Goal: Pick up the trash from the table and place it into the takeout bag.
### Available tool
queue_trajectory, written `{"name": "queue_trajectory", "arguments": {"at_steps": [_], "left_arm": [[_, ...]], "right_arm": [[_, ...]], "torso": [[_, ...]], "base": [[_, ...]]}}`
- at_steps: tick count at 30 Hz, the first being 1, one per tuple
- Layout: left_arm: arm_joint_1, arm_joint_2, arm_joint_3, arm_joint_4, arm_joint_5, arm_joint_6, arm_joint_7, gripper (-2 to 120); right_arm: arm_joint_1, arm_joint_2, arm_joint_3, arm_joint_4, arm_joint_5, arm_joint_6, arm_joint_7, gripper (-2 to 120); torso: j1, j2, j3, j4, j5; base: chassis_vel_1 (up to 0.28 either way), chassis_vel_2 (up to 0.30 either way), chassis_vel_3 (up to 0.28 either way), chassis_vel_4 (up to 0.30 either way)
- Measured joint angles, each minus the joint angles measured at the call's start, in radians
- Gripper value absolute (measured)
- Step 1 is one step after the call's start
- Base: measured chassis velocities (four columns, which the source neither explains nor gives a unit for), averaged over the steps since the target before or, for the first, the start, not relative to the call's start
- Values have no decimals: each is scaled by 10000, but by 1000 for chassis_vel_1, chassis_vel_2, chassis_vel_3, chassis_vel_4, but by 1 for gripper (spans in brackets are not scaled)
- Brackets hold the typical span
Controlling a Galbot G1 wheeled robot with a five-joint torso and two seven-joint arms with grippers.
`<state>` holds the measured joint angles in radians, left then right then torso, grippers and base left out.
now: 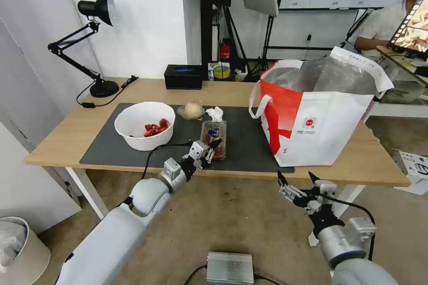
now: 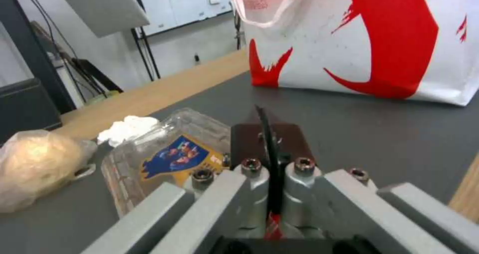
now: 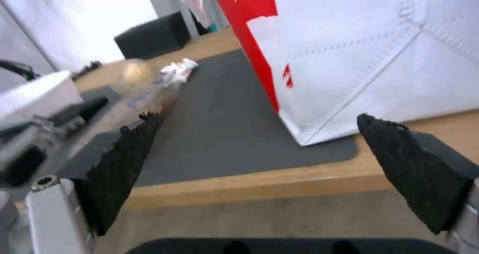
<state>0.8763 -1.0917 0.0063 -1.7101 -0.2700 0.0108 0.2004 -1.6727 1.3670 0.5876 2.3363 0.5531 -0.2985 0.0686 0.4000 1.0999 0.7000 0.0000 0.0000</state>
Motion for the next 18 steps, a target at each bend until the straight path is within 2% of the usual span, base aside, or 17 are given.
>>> {"name": "queue_trajectory", "arguments": {"at_steps": [5,8,18], "left_arm": [[37,-30,-6,22,375,-58,-6,0],[83,-14,-45,102,866,-117,-20,0],[29,64,-113,340,1406,-89,-50,0]], "right_arm": [[152,-37,-14,-5,1058,-2,97,100],[389,-110,-22,-37,2129,0,152,100],[781,-201,-185,-227,2755,1,174,100]], "torso": [[0,0,0,0,0],[0,0,-1,0,0],[0,0,-1,0,0]], "base": [[0,0,0,0],[0,0,0,0],[0,0,0,0]]}}
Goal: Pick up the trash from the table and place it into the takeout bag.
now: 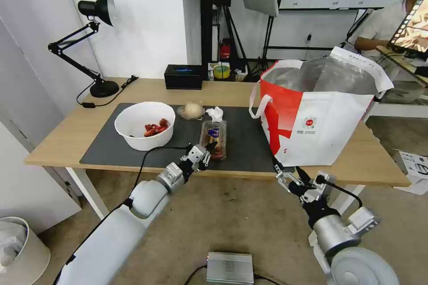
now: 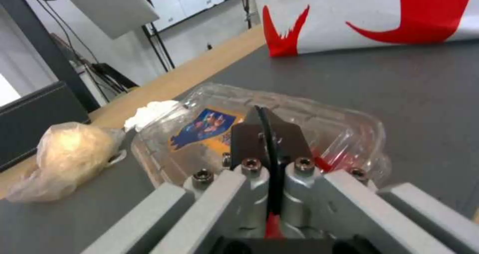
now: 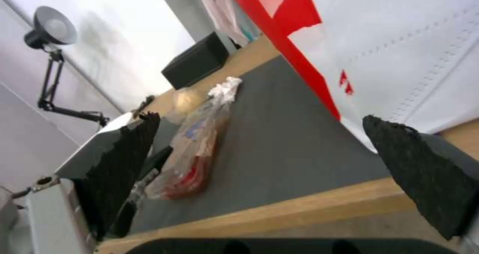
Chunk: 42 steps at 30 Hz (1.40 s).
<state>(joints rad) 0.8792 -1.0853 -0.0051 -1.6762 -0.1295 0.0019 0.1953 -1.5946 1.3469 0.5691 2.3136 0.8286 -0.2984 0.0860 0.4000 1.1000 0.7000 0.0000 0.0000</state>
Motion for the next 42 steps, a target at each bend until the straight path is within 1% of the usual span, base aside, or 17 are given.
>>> {"name": "queue_trajectory", "arguments": {"at_steps": [6,9,19,22,28,37,42], "left_arm": [[-13,-93,0,149,138,44,-90,0],[-114,-124,38,236,161,207,-229,0],[-270,-68,72,314,150,523,-258,0],[-268,-62,76,294,173,559,-248,0],[-263,32,116,227,191,618,-225,0],[-352,242,185,186,148,685,-208,0],[-495,322,336,174,54,890,-204,0]], "right_arm": [[263,-15,-10,-76,470,-8,3,100],[316,-28,-35,-93,520,-23,0,100],[403,-58,-61,-184,598,-35,2,100],[518,-78,-62,-215,934,-35,20,100],[931,-77,-131,-294,2108,74,29,100],[1388,-123,-256,-547,2974,184,73,100],[1702,-177,-339,-770,3313,190,133,100]], "torso": [[0,0,0,0,0],[0,0,0,0,0],[0,0,0,-1,0],[0,0,0,0,0],[0,0,0,-1,0],[0,0,1,0,0],[0,0,1,0,0]], "base": [[0,0,0,0],[0,0,0,0],[0,0,0,0],[0,0,0,0],[0,0,0,0],[0,0,0,0],[0,0,0,0]]}}
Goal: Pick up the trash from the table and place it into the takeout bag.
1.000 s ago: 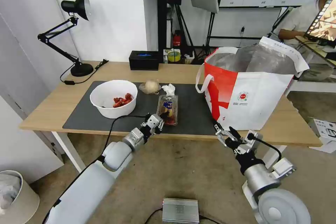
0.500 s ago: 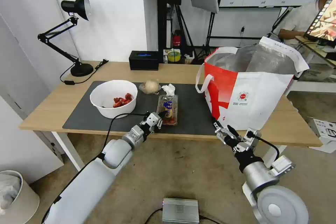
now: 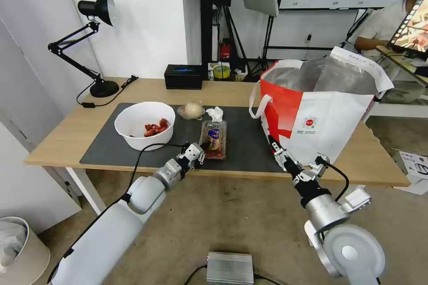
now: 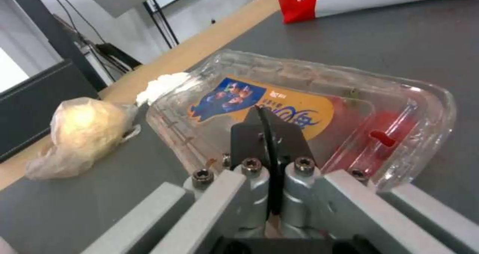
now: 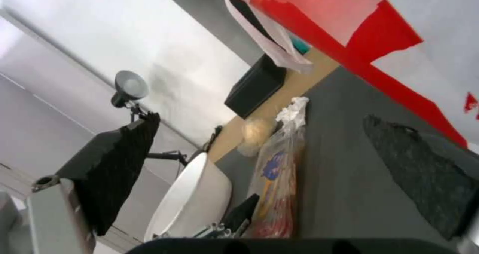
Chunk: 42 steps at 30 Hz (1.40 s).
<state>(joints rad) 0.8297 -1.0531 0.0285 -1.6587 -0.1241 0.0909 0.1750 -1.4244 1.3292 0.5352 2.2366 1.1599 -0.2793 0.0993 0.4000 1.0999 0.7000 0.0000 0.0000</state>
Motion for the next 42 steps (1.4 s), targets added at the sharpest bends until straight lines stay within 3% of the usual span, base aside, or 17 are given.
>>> {"name": "queue_trajectory", "arguments": {"at_steps": [20,42], "left_arm": [[-339,363,286,55,-600,382,34,0],[-256,261,285,120,-706,392,-88,0]], "right_arm": [[1560,-194,-714,-1377,502,-60,480,100],[4289,245,-2132,-3863,510,-1188,1301,100]], "torso": [[0,0,0,0,-1],[0,1,0,3,0]], "base": [[0,0,0,0],[0,0,0,0]]}}
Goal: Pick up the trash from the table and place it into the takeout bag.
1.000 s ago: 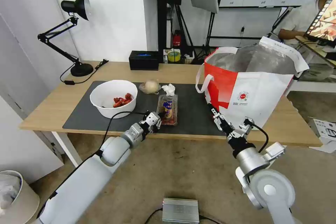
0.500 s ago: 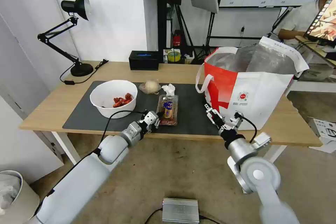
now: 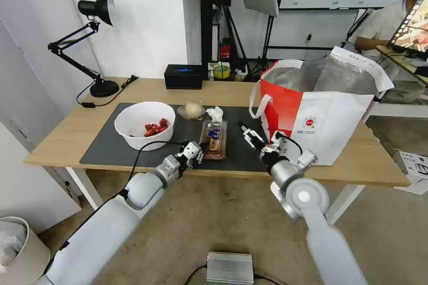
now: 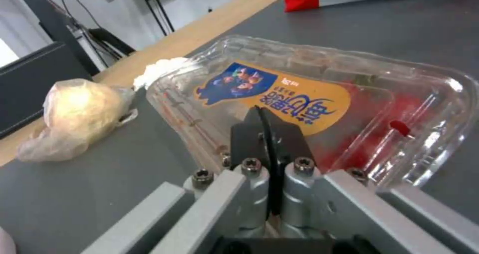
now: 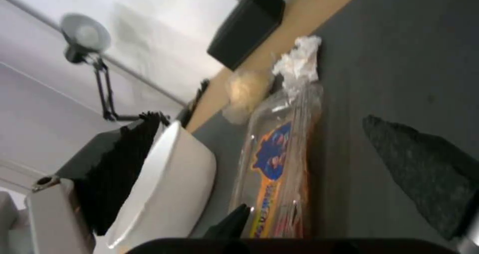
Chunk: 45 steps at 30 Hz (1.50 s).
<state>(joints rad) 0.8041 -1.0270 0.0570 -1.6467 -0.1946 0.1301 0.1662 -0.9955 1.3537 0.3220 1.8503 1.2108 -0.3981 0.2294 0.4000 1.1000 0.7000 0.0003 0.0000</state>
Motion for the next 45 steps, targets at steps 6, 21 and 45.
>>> {"name": "queue_trajectory", "arguments": {"at_steps": [6,21,45], "left_arm": [[136,26,-65,-13,22,-68,0,0],[135,63,-119,-50,-1,-81,11,0],[172,140,-154,-126,-76,-248,12,0]], "right_arm": [[571,135,-235,-478,-11,-539,302,100],[1432,383,-711,-1423,-49,-1113,849,100],[2518,774,-1250,-2455,-45,-1730,1661,100]], "torso": [[0,1,0,-3,-1],[1,0,1,-3,-1],[1,-2,0,-4,-1]], "base": [[0,0,0,0],[0,0,0,0],[0,0,0,0]]}}
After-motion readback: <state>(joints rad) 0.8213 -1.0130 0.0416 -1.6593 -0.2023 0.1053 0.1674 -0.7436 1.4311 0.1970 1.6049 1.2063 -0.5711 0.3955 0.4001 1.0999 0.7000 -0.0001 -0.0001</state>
